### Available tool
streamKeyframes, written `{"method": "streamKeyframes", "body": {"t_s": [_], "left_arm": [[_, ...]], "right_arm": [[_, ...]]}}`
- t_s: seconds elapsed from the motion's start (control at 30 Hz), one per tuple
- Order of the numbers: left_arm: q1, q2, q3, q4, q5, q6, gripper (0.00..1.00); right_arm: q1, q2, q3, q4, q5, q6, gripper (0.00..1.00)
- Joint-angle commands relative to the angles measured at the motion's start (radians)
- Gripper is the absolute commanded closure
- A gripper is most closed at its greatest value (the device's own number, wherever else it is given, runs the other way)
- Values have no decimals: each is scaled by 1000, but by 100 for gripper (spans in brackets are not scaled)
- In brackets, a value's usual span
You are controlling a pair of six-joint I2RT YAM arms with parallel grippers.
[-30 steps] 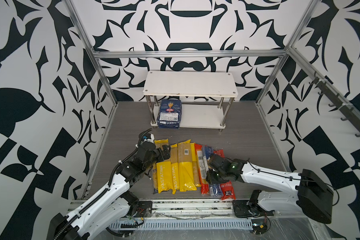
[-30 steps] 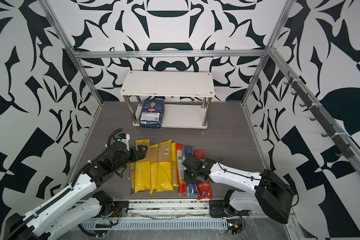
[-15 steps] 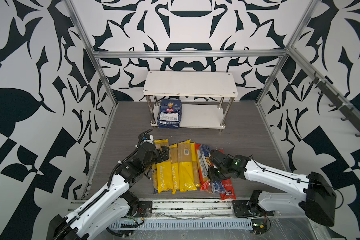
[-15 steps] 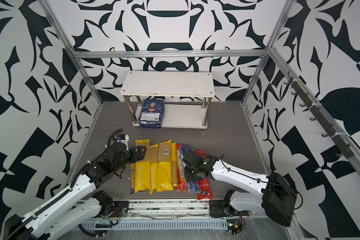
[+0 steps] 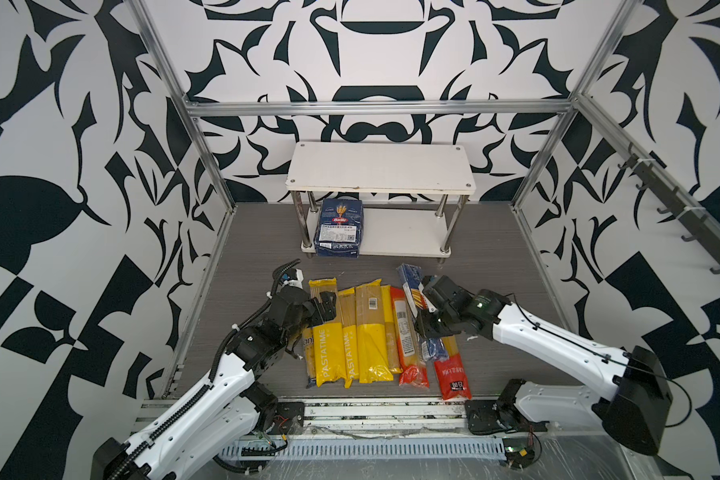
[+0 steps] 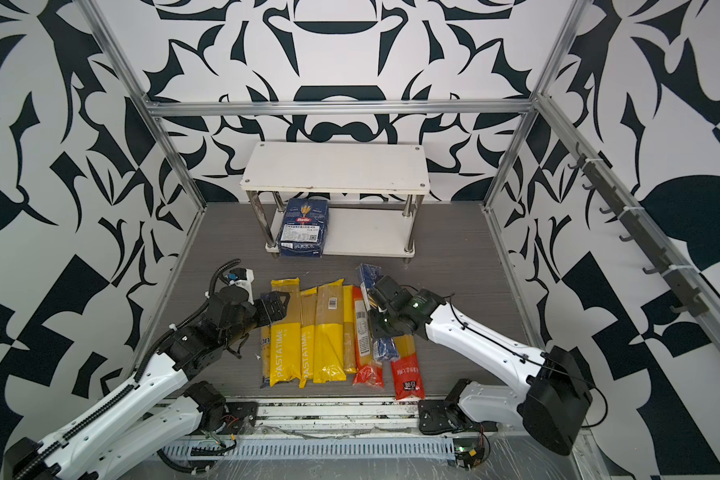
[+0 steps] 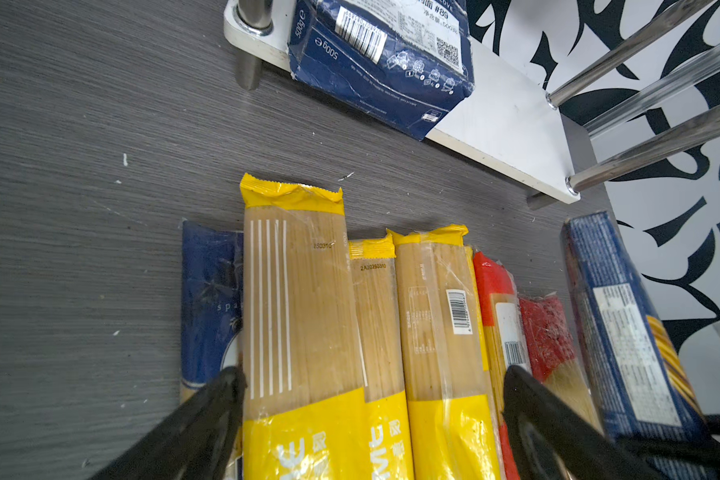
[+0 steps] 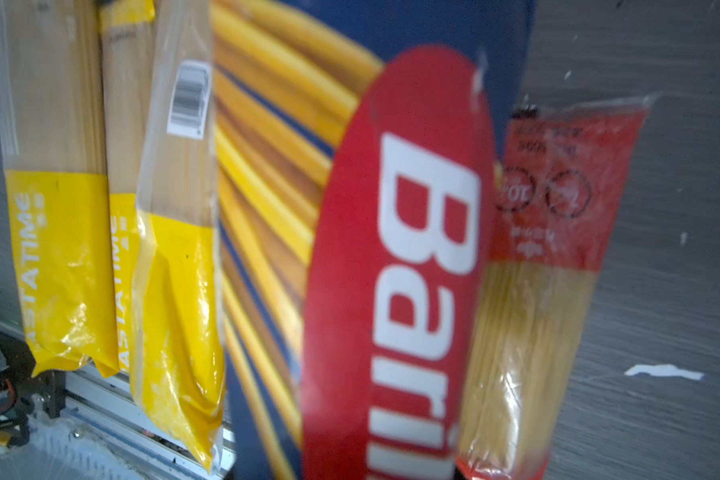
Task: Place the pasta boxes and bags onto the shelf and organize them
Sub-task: 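Grasp the blue Barilla spaghetti pack with the right gripper, then carry the spaghetti pack to the lower shelf beside the box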
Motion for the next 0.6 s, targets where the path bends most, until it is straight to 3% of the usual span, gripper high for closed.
{"method": "streamKeyframes", "body": {"t_s": [0.0, 0.23, 0.57], "left_arm": [[2, -8, 3, -33, -19, 12, 1], [2, -54, 3, -81, -40, 11, 1], [2, -120, 8, -144, -75, 8, 1]], "right_arm": [[-46, 44, 146, 105, 6, -103, 67], [-140, 274, 392, 142, -22, -184, 67], [-232, 646, 814, 134, -75, -194, 67]]}}
